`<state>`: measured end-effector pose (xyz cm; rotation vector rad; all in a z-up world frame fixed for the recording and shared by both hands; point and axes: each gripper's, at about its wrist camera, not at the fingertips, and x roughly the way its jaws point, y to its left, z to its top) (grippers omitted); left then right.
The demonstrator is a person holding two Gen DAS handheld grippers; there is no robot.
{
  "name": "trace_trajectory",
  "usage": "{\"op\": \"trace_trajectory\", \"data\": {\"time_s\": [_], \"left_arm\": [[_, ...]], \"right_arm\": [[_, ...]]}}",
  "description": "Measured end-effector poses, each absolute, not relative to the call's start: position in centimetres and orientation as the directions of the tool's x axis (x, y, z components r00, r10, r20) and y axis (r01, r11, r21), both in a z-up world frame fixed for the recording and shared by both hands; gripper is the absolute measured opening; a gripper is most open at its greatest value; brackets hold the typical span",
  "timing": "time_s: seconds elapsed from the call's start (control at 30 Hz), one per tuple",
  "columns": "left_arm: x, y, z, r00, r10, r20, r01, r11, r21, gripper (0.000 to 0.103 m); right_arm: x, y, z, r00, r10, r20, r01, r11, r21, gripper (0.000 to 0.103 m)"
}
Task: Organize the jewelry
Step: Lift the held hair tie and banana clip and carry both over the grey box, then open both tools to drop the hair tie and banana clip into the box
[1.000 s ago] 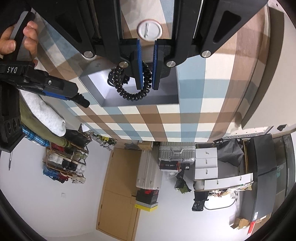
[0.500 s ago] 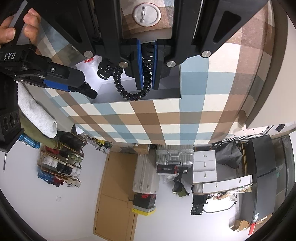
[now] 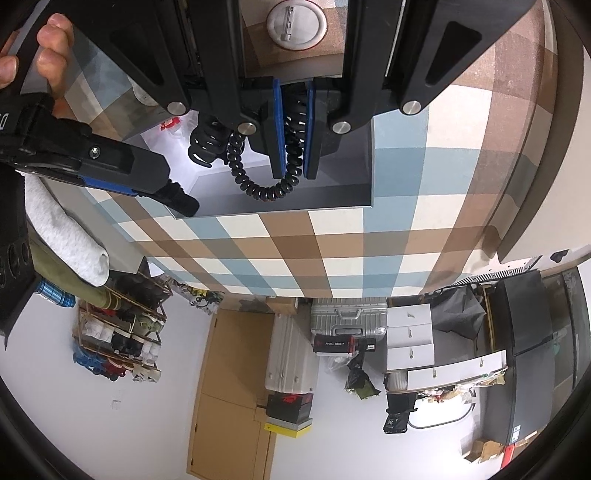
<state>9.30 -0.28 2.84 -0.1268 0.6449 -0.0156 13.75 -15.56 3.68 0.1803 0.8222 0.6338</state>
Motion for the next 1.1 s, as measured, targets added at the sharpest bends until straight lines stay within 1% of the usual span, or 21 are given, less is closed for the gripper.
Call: {"op": "trace_trajectory", "data": {"time_s": [0.13, 0.4, 0.57, 0.8, 0.87, 0.9, 0.93, 0.97, 1.03, 1.07, 1.1], "left_arm": [[9.4, -0.4, 2.6, 0.798, -0.040, -0.601, -0.027, 0.994, -0.103, 0.005], [9.5, -0.6, 2.4, 0.796, -0.041, -0.604, -0.024, 0.995, -0.099, 0.005], [9.4, -0.7, 2.4, 0.796, -0.039, -0.604, -0.019, 0.996, -0.090, 0.005], [9.1, -0.8, 2.6, 0.799, -0.056, -0.599, -0.003, 0.995, -0.097, 0.005], [8.9, -0.9, 2.8, 0.804, -0.050, -0.592, -0.006, 0.996, -0.092, 0.006], [8.7, -0.8, 2.8, 0.804, -0.048, -0.592, -0.010, 0.995, -0.095, 0.009], [8.7, -0.7, 2.9, 0.803, -0.052, -0.594, -0.011, 0.995, -0.102, 0.017], [8.6, -0.6, 2.9, 0.802, -0.055, -0.595, -0.011, 0.994, -0.107, 0.022], [8.1, -0.4, 3.1, 0.806, -0.064, -0.588, -0.012, 0.992, -0.124, 0.040], [7.8, -0.2, 3.2, 0.809, -0.068, -0.584, -0.011, 0.991, -0.131, 0.044], [7.6, -0.2, 3.2, 0.810, -0.071, -0.582, -0.012, 0.991, -0.137, 0.052]], "right_arm": [[13.9, -15.2, 3.7, 0.501, 0.600, -0.624, -0.462, 0.795, 0.393, 0.090], [14.5, -15.1, 3.3, 0.460, 0.639, -0.616, -0.448, 0.767, 0.460, 0.091], [14.5, -15.3, 3.3, 0.450, 0.644, -0.619, -0.438, 0.763, 0.475, 0.091], [13.9, -16.1, 4.0, 0.464, 0.634, -0.619, -0.439, 0.772, 0.460, 0.091], [13.6, -16.3, 4.0, 0.471, 0.626, -0.622, -0.439, 0.778, 0.450, 0.093], [13.4, -16.5, 4.0, 0.475, 0.621, -0.624, -0.438, 0.782, 0.444, 0.094], [13.2, -16.7, 4.0, 0.479, 0.615, -0.627, -0.436, 0.786, 0.438, 0.095], [13.0, -16.8, 4.0, 0.482, 0.609, -0.630, -0.433, 0.791, 0.433, 0.096], [12.8, -17.1, 3.9, 0.484, 0.601, -0.636, -0.430, 0.797, 0.424, 0.097], [12.6, -17.3, 3.9, 0.489, 0.591, -0.642, -0.428, 0.803, 0.414, 0.098], [12.4, -17.5, 3.9, 0.495, 0.581, -0.647, -0.424, 0.811, 0.403, 0.098]]}}
